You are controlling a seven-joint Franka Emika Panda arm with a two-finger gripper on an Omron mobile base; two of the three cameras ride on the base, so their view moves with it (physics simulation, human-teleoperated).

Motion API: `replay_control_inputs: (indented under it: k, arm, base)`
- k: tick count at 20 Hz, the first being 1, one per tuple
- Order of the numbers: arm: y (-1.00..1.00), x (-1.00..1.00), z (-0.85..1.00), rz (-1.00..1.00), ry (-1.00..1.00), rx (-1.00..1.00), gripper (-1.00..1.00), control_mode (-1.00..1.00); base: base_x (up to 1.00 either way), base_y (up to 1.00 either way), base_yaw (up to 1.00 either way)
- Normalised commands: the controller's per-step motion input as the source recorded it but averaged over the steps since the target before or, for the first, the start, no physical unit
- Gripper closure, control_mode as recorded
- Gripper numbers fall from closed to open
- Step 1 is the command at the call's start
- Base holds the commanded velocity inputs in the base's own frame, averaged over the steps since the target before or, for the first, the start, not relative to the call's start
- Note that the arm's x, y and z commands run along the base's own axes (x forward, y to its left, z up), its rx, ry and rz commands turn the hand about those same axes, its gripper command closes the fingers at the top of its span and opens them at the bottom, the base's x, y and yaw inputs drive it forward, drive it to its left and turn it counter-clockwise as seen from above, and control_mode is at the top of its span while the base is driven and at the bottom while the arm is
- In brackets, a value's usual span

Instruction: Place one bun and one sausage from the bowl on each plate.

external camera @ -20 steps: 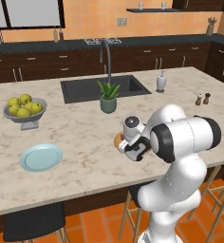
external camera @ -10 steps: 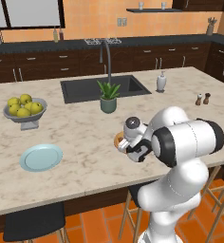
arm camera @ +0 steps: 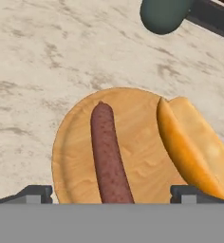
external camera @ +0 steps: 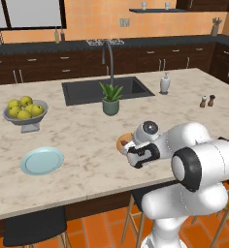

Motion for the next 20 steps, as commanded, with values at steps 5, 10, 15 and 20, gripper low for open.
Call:
replay_control_inputs:
  k: [5, 10, 15, 20]
  arm:
    - [0.0, 0.0, 1.0, -0.04, 0.18, 0.07, -1.0, -1.0]
    - [-0.05, -0.3, 0.86, -0.15, 0.21, 0.0, -1.0, -1.0]
    - [-0.12, -0.97, 0.15, -0.39, -0.11, 0.01, -1.0, -1.0]
    - [-0.01, -1.0, 0.0, -0.25, -0.29, 0.11, -1.0, -1.0]
  base:
    - [0.0, 0.0, 0.0]
    - [0.0, 0.0, 0.0]
    - [0.0, 0.0, 0.0]
    - [0.0, 0.0, 0.0]
